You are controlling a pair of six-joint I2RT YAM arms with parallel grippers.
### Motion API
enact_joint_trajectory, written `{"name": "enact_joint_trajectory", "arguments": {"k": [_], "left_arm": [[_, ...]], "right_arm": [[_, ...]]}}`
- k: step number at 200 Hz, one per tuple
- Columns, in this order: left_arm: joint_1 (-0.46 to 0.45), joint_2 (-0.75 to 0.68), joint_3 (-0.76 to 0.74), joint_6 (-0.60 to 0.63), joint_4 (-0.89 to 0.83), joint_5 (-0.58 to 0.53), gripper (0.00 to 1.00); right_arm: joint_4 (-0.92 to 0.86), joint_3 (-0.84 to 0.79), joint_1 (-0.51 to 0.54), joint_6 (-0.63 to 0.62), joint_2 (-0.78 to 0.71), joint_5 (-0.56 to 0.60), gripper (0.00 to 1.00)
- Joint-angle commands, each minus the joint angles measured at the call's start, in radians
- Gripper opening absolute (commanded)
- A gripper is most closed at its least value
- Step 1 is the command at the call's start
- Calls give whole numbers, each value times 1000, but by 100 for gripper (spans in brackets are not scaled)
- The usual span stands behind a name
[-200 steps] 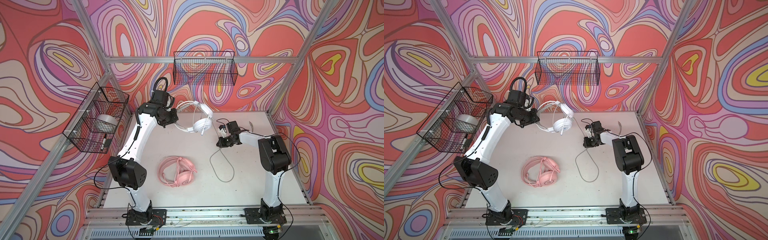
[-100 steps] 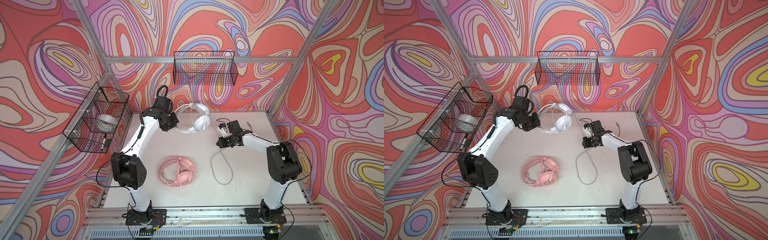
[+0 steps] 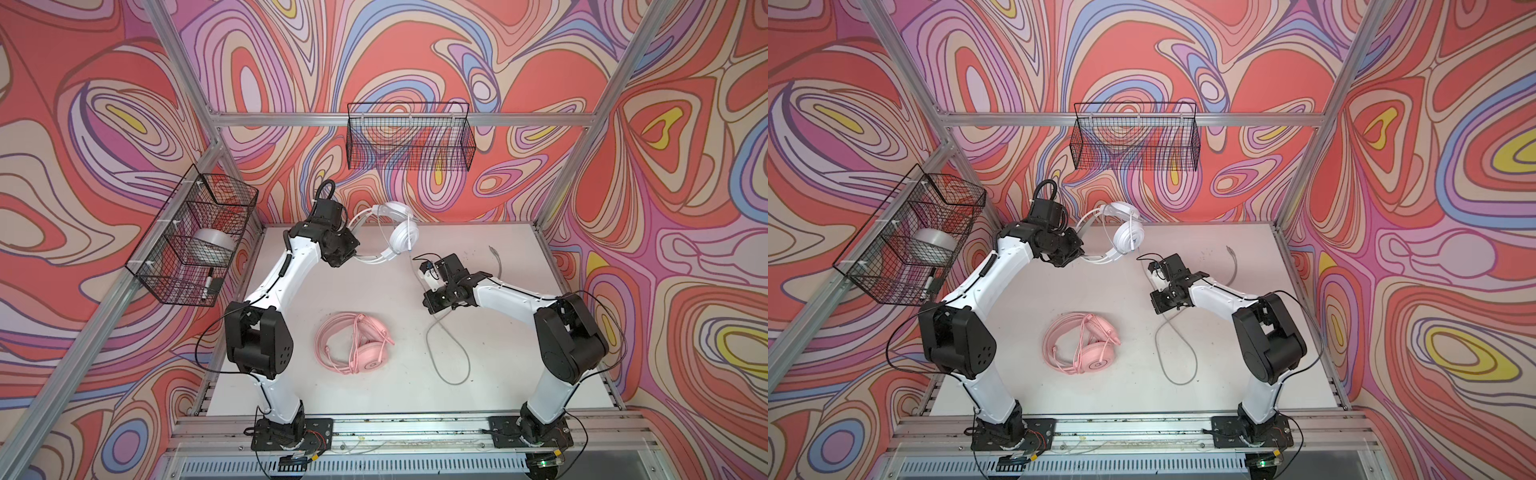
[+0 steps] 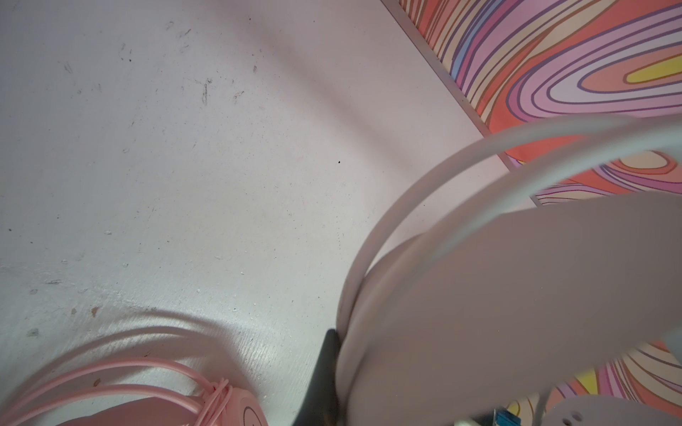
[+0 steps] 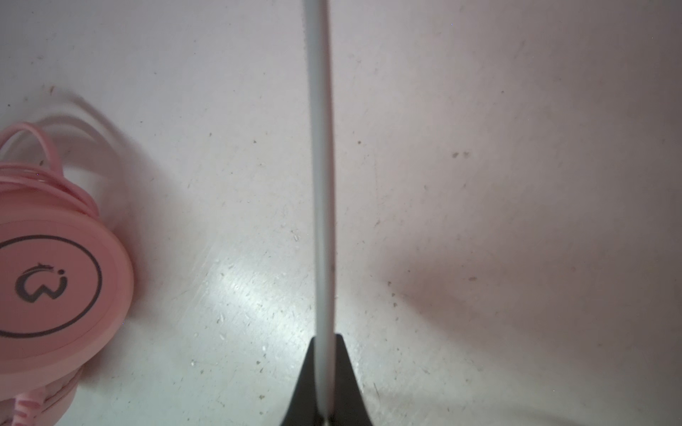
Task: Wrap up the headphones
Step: 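Carry the grey cable over the white headset toward the left gripper, right gripper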
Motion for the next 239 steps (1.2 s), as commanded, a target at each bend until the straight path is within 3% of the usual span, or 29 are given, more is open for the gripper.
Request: {"name": "enact_joint_trajectory", "arguments": {"k": [1,59,137,185,239], "left_arm": [[6,-14,16,-50,33,-13,0],[4,11,40,-37,-27,-80,0],[-37,98,157,52,-177,-220,0],[-64,147,211,104,-245,-307,0],[-85,178,223,166,-302,-430,0]], "right_arm": [[-19,-6,32,-77,-50,18,0],[-111,51,82,-274,-91,9,0],[-175,130,91,-541,-150,-137,0],[-359,295,99,-639,-78,-160,0],[-411,373,100,-668,-93,-213,0]]}}
